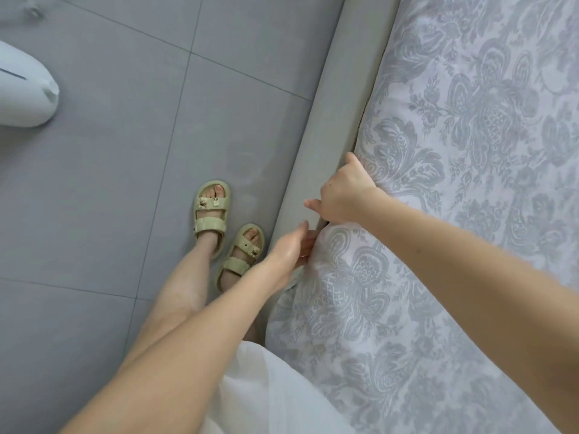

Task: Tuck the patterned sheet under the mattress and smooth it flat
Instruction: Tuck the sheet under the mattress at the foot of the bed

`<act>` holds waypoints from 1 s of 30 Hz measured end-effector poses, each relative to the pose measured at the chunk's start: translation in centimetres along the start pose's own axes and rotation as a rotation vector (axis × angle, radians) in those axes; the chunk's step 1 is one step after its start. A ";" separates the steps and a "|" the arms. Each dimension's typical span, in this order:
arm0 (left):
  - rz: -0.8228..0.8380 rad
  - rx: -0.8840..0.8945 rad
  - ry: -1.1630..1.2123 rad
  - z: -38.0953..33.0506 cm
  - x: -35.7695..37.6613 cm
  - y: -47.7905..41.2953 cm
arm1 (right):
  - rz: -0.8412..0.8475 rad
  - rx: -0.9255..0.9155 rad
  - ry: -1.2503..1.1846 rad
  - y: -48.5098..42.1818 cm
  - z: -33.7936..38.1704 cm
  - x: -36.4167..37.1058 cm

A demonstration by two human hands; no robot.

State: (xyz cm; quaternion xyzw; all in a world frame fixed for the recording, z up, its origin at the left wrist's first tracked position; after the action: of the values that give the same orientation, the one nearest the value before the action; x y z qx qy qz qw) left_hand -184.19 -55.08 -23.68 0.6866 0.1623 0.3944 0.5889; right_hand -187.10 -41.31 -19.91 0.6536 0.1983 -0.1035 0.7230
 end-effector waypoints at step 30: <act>0.073 -0.022 0.068 16.5 -3.7 2.0 | -0.108 -0.038 0.014 3.3 12.8 5.1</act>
State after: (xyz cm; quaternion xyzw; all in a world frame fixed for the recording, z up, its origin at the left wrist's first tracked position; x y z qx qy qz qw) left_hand -174.91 -69.39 -23.01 0.6717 0.1526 0.4406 0.5757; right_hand -179.18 -52.99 -18.24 0.6287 0.2400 -0.1340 0.7274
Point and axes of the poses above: each hand's wrist, its own y-axis away from the middle knuckle, its own x-axis out of the palm, z = x × y, the point moved 3 cm from there along -y, towards the middle knuckle, and after that the axes turned 10 degrees about -x, right-handed, at the moved point
